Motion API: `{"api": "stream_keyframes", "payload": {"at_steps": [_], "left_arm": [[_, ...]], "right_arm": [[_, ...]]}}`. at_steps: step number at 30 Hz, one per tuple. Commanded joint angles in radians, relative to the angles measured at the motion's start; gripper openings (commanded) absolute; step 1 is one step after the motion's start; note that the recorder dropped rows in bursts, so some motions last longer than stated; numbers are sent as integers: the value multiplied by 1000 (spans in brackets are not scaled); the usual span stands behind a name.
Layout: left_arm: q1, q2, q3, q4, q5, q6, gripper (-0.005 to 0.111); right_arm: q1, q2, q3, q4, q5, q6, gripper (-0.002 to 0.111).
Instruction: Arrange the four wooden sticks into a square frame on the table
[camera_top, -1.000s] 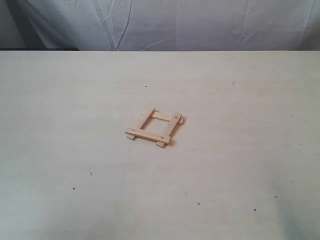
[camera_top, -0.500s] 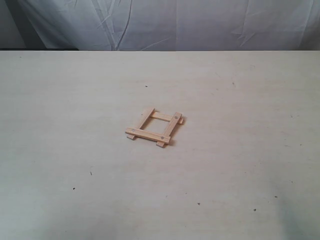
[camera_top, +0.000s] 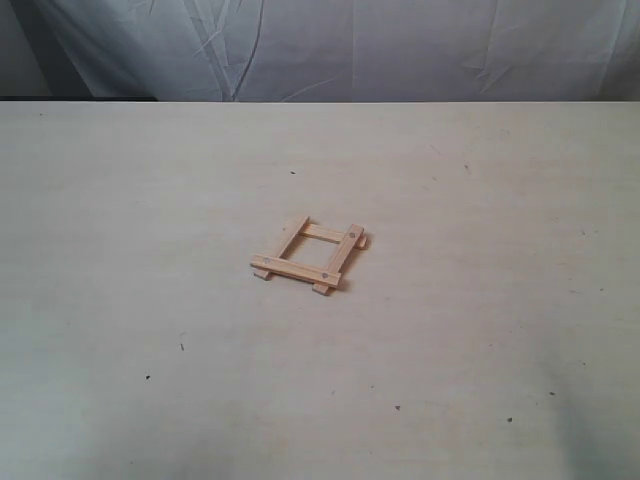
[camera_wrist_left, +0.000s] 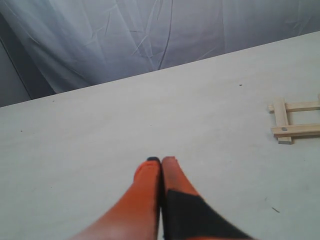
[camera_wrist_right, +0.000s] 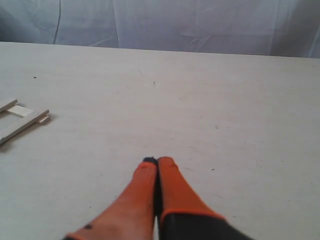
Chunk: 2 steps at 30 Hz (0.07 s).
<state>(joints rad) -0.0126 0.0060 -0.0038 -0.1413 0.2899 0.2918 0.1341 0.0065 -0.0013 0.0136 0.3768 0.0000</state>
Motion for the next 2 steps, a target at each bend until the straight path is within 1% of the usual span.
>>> {"api": "stream_keyframes", "payload": {"at_steps": [1, 2], "left_arm": [[3, -6, 4, 1, 0, 0, 0], [3, -6, 4, 1, 0, 0, 0]], "right_arm": [[-5, -7, 1, 0, -16, 0, 0], [-5, -7, 1, 0, -16, 0, 0]]}}
